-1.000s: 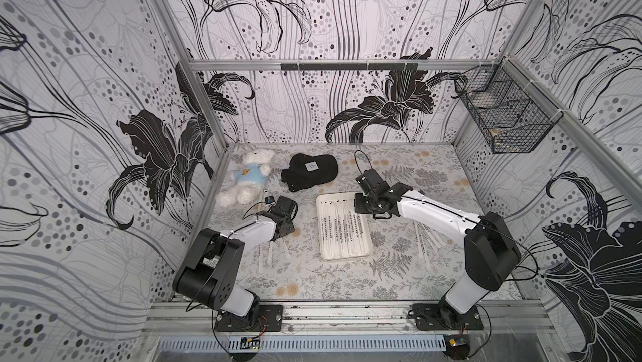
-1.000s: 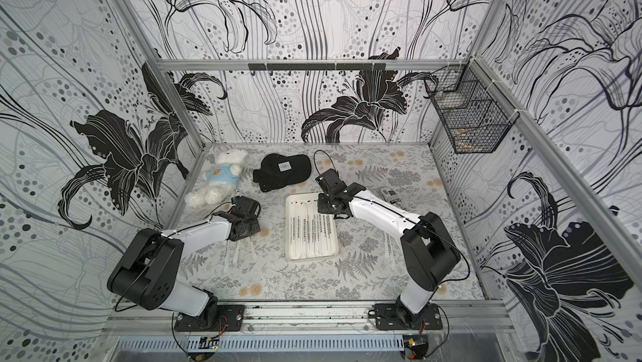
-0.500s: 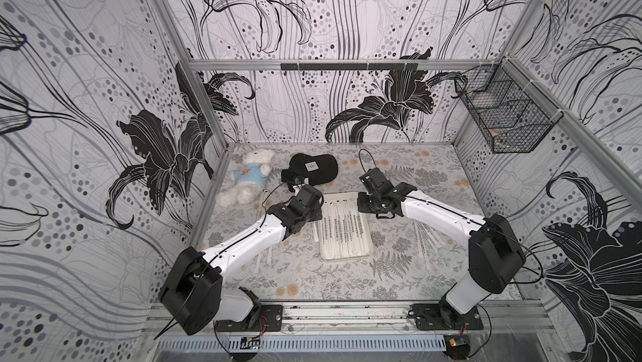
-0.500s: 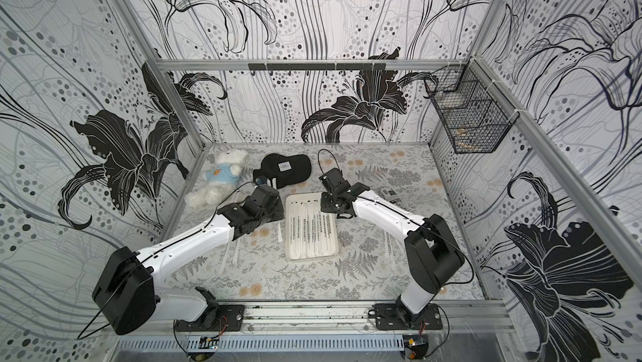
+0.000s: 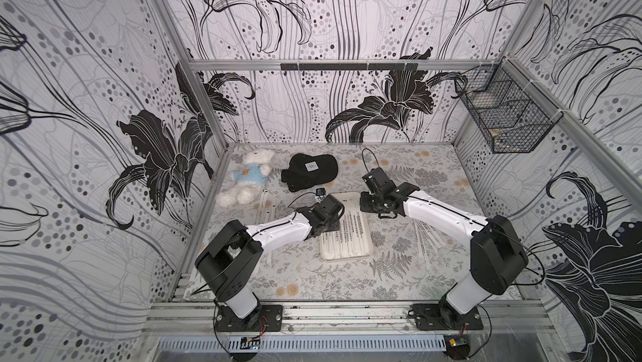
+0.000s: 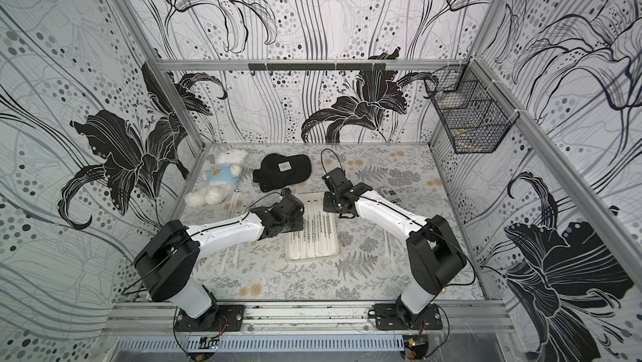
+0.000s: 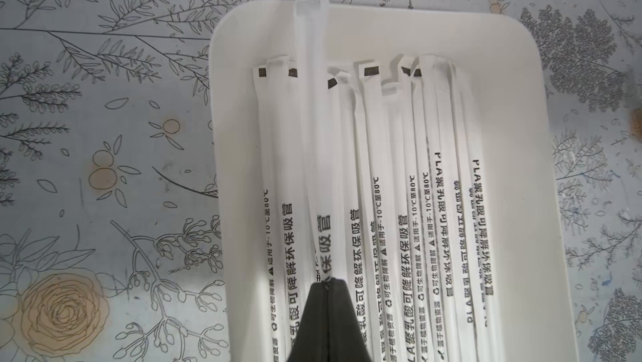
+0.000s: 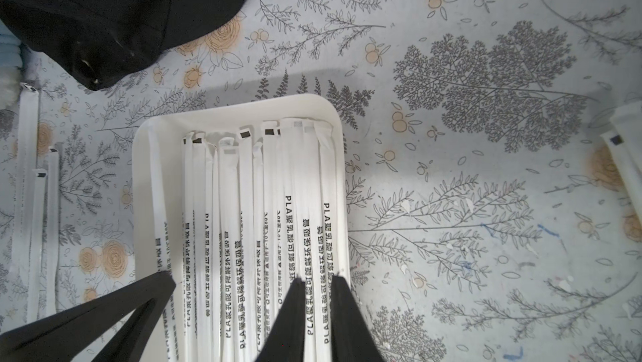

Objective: Put the straws into the storage box
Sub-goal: Place the straw in the storage box.

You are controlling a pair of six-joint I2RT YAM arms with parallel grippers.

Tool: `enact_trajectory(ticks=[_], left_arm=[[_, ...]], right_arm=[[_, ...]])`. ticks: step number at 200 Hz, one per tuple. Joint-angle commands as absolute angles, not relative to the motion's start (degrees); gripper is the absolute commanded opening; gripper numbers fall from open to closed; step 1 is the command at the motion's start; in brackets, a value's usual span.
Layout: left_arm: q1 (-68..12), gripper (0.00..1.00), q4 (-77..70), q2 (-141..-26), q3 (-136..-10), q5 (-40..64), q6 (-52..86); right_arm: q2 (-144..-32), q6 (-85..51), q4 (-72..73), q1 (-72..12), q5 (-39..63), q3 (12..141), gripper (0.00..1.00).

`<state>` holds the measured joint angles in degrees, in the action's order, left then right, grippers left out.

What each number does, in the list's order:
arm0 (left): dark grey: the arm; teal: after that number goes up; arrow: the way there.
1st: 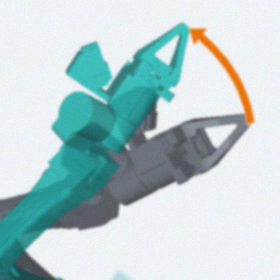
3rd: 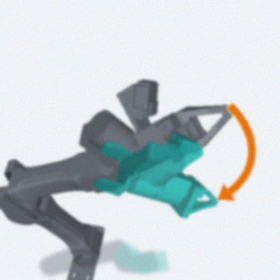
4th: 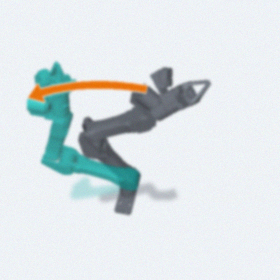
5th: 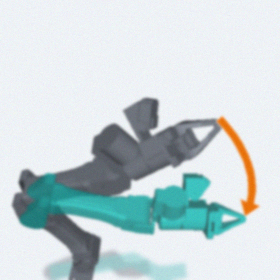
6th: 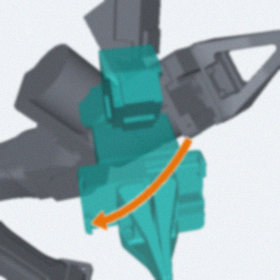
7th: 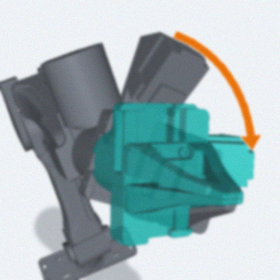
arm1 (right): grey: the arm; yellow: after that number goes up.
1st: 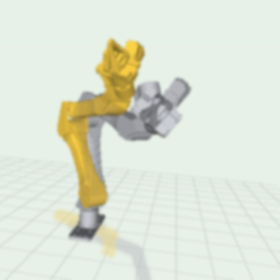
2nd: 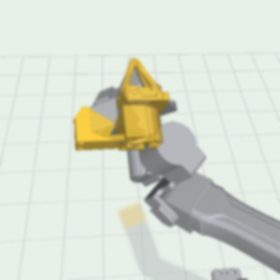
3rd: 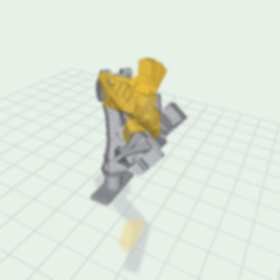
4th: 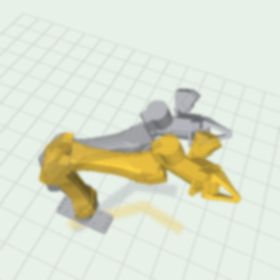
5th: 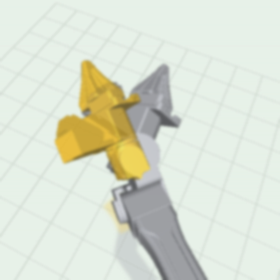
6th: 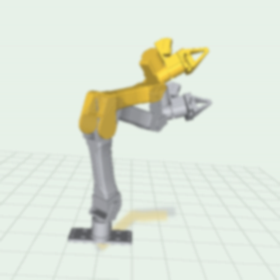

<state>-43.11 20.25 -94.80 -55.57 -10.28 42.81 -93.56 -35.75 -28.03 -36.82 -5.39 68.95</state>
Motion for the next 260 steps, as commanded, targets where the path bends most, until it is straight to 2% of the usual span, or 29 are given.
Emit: enact_trajectory(ticks=[1,70,108,126,181,197,226,260], left_arm=[[-43.5,0.04,18.0,-96.4,-55.9,-10.3,43.3],[-43.6,0.09,17.7,-99.1,-55.4,-10.9,43.6],[-43.6,0.20,18.4,-98.9,-56.1,-11.1,43.6],[-43.6,0.21,18.7,-98.4,-56.4,-11.2,43.5],[-43.6,0.22,24.0,-92.5,-58.7,-13.6,43.8],[-43.2,0.26,27.4,-88.1,-58.1,-17.1,43.8],[-37.5,0.40,30.4,-80.6,-51.8,-20.2,43.1],[-25.4,0.45,29.5,-75.4,-43.6,-18.7,40.5]], right_arm=[[-92.1,-34.8,-28.6,-36.9,-6.0,68.0,0.18],[-92.2,-34.6,-28.7,-36.8,-6.0,68.3,0.18],[-92.3,-34.8,-28.3,-36.9,-5.9,68.0,0.18],[-92.3,-34.8,-28.2,-36.9,-5.8,67.9,0.18],[-92.2,-34.7,-28.1,-36.9,-5.8,67.9,0.18],[-92.1,-34.6,-28.1,-36.9,-5.6,67.6,0.18],[-92.6,-34.8,-27.2,-36.9,-4.4,67.1,0.18],[-93.2,-34.8,-26.2,-36.9,-3.4,67.4,0.18]])
